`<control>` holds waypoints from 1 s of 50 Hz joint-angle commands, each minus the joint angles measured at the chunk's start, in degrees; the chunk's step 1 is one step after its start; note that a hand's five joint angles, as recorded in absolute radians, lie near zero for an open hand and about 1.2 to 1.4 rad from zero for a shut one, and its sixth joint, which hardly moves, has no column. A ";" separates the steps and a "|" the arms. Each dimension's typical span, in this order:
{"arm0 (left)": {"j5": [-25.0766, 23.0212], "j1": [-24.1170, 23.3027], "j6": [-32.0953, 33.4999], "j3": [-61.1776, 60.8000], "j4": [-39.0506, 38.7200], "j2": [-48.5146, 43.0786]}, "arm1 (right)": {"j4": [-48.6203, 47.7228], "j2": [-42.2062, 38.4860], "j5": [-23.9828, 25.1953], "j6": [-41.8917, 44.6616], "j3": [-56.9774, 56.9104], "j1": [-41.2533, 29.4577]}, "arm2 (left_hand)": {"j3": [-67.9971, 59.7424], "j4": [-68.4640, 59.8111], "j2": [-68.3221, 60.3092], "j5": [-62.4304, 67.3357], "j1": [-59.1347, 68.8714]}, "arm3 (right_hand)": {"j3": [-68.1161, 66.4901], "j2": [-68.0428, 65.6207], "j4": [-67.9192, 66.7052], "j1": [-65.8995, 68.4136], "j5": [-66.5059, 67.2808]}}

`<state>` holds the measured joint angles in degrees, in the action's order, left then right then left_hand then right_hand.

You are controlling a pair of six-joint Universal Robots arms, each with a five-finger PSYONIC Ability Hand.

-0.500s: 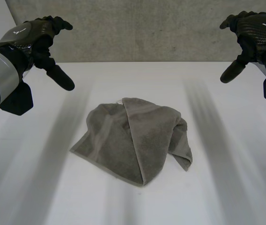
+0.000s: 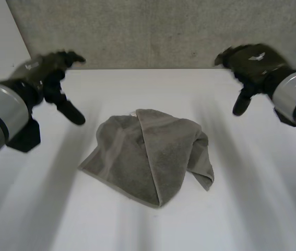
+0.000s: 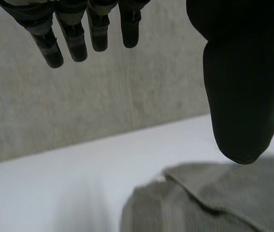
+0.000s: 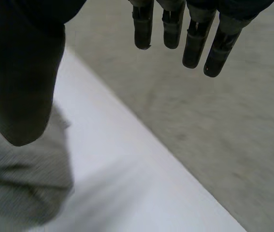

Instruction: Fold the towel.

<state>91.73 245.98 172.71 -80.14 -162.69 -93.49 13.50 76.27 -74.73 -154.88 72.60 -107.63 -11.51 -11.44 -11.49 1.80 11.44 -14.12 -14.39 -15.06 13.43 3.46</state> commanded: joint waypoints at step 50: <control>-9.47 -3.66 -0.35 -27.27 -32.96 -15.40 | -8.48 -4.74 2.14 -7.17 4.20 -14.98 | -3.08 -3.15 -3.09 2.78 3.14 | -65.88 -65.61 -64.94 66.57 66.54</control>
<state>81.86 243.33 173.95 -110.54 -195.50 -106.06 5.37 66.27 -71.57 -157.22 69.61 -122.74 -12.47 -12.55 -12.54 2.17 12.46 -76.40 -75.49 -76.58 75.30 66.01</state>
